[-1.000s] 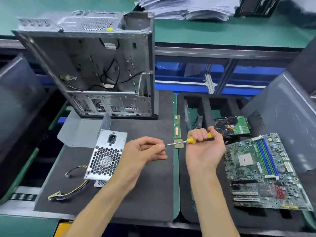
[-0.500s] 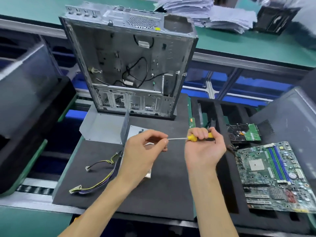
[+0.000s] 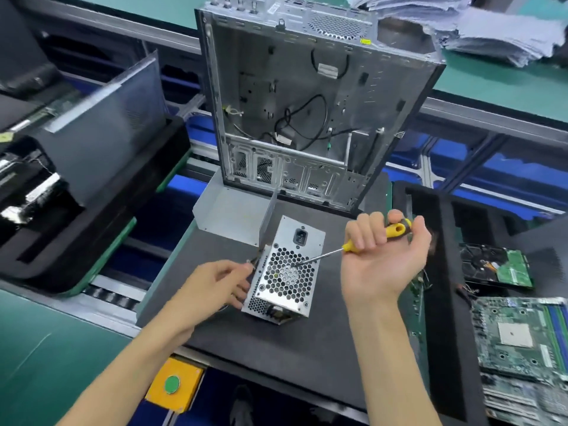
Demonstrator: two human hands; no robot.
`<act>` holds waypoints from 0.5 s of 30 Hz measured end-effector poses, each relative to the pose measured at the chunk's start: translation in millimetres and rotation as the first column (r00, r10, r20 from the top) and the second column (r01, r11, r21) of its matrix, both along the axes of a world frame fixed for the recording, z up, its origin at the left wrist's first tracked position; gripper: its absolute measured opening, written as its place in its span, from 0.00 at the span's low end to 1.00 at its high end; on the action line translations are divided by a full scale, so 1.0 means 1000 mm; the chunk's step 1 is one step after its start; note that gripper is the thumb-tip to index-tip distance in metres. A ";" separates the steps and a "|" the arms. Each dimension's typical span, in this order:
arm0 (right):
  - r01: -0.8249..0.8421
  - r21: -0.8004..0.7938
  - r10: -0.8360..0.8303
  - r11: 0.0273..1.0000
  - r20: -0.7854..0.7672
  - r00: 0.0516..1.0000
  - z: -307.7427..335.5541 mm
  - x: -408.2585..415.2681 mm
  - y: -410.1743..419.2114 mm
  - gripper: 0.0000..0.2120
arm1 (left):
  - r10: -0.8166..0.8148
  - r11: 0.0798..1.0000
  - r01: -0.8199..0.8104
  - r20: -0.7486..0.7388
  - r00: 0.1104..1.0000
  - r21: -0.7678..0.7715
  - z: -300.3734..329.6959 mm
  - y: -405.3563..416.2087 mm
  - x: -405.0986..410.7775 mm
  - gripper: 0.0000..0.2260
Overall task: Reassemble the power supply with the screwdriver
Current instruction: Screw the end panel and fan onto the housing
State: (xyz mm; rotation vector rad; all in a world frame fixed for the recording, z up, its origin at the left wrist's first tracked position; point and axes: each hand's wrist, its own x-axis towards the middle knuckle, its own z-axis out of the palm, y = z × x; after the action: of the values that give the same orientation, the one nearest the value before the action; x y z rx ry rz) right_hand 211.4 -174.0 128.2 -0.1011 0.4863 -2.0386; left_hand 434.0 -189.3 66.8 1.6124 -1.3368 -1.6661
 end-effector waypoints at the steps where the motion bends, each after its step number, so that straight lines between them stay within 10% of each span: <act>1: -0.015 0.008 0.015 1.000 -0.065 0.998 0.000 0.006 -0.001 0.17 | -0.023 0.995 0.031 -0.086 0.996 0.097 -0.004 0.004 0.004 0.12; 6: -0.094 -0.009 0.087 0.996 -0.295 0.952 -0.004 0.028 0.000 0.14 | 0.007 0.950 0.145 -0.480 0.877 0.278 -0.013 0.019 0.011 0.24; 15: -0.112 -0.031 0.087 0.993 -0.435 0.896 -0.003 0.040 0.002 0.14 | 0.079 0.992 -0.043 -0.321 0.944 0.116 -0.001 0.041 -0.014 0.19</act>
State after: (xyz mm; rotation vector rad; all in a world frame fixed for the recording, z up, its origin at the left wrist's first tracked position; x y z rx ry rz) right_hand 251.5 -172.3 125.0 -0.6128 0.6848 -1.9269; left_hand 420.1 -148.8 65.5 1.3435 -1.0370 -1.8952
